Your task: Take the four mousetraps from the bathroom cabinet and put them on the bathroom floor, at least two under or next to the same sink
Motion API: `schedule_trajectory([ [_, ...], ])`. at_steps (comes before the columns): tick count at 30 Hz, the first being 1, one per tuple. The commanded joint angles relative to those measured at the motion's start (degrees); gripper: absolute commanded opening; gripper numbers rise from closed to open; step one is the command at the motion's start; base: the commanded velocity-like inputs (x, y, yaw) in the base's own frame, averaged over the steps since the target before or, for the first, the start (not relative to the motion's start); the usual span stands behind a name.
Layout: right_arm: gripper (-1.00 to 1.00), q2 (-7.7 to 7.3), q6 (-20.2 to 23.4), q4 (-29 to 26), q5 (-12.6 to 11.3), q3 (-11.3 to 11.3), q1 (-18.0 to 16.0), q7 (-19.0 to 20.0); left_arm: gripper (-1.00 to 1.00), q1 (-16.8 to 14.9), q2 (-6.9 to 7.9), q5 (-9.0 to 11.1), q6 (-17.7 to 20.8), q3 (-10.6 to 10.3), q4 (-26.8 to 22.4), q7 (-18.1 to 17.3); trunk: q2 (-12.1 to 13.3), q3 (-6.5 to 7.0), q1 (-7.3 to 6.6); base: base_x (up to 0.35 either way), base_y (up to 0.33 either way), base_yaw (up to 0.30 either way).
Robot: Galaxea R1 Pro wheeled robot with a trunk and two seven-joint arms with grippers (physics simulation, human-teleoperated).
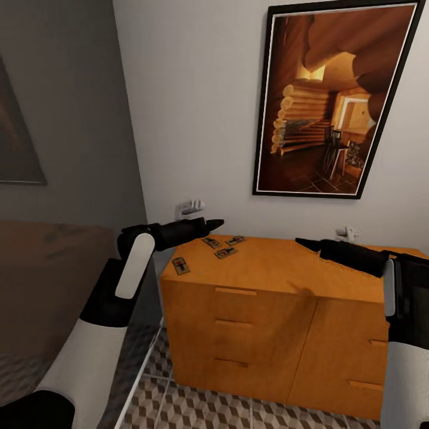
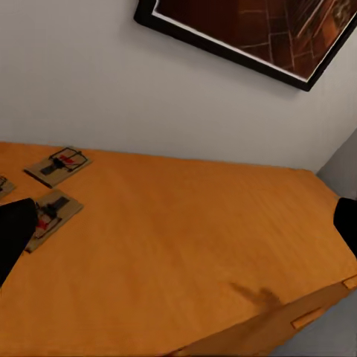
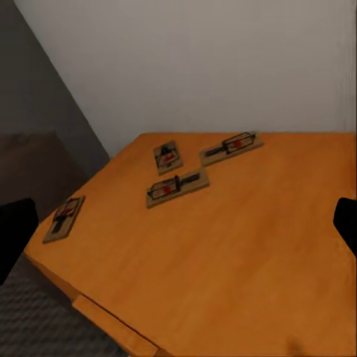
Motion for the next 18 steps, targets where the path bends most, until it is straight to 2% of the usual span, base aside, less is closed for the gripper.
schedule_trajectory([
  [1, 1.00, 0.01, 0.36, 0.16, 0.70, 0.11, -1.02, -1.09, 1.00, -0.10, 0.33, 0.25, 0.52, 0.07, -0.02, 2.01, -0.04, -0.07, 0.00, 0.000, 0.000, 0.000],
  [3, 1.00, 0.01, 0.38, 0.38, 1.03, 0.36, -1.80, -3.53, 1.00, -0.20, 0.80, 0.07, 0.70, 0.10, -0.01, 4.17, -0.04, -0.07, 0.00, 0.000, 0.000, 0.000],
  [4, 1.00, 0.01, 0.33, 0.64, 1.57, 0.70, -2.46, -7.03, 1.00, -0.38, 1.28, -0.16, 0.81, 0.12, -0.01, 6.76, -0.04, -0.07, 0.00, 0.000, 0.000, 0.000],
  [6, 1.00, 0.12, 0.21, 0.91, 2.33, 1.15, -3.05, -11.74, 1.00, -0.65, 1.66, -0.33, 0.89, 0.14, 0.00, 9.78, -0.04, -0.07, 0.00, 0.000, 0.000, 0.000],
  [7, 1.00, 0.52, 0.00, 1.23, 2.97, 1.74, -3.58, -17.54, 1.00, -0.95, 1.93, -0.44, 0.94, 0.15, 0.02, 13.24, -0.04, -0.07, 0.00, 0.000, 0.000, 0.000],
  [10, 1.00, 1.71, -0.65, 1.72, 3.44, 2.88, -4.16, -27.41, 1.00, -1.34, 2.15, -0.54, 0.98, 0.14, 0.08, 19.02, -0.04, -0.07, 0.00, 0.000, 0.000, 0.000],
  [11, 1.00, 2.79, -1.56, 2.03, 3.54, 3.82, -4.38, -34.02, 1.00, -1.53, 2.18, -0.57, 0.96, 0.10, 0.15, 23.01, -0.04, -0.07, 0.00, 0.000, 0.000, 0.000],
  [13, 1.00, 4.11, -2.97, 2.27, 3.60, 4.83, -4.56, -40.23, 1.00, -1.69, 2.09, -0.56, 0.93, 0.04, 0.24, 26.85, -0.04, -0.07, 0.00, 0.000, 0.000, 0.000],
  [14, 1.00, 5.52, -4.74, 2.46, 3.61, 5.84, -4.67, -45.77, 1.00, -1.83, 1.95, -0.56, 0.84, -0.01, 0.38, 30.40, -0.04, -0.07, 0.00, 0.000, 0.000, 0.000],
  [16, 1.00, 6.85, -6.68, 2.63, 3.64, 6.71, -4.71, -50.57, 1.00, -2.02, 1.84, -0.55, 0.71, -0.04, 0.59, 33.50, -0.04, -0.07, 0.00, 0.000, 0.000, 0.000],
  [17, 1.00, 7.92, -8.58, 2.77, 3.67, 7.39, -4.74, -54.57, 1.00, -2.27, 1.75, -0.54, 0.62, -0.10, 0.99, 35.97, -0.04, -0.07, 0.00, 0.000, 0.000, 0.000],
  [18, 1.00, 8.34, -9.48, 2.85, 3.67, 7.63, -4.71, -56.26, 1.00, -2.38, 1.71, -0.54, 0.56, -0.11, 1.28, 36.99, -0.04, -0.07, 0.00, 0.000, 0.000, 0.000],
])
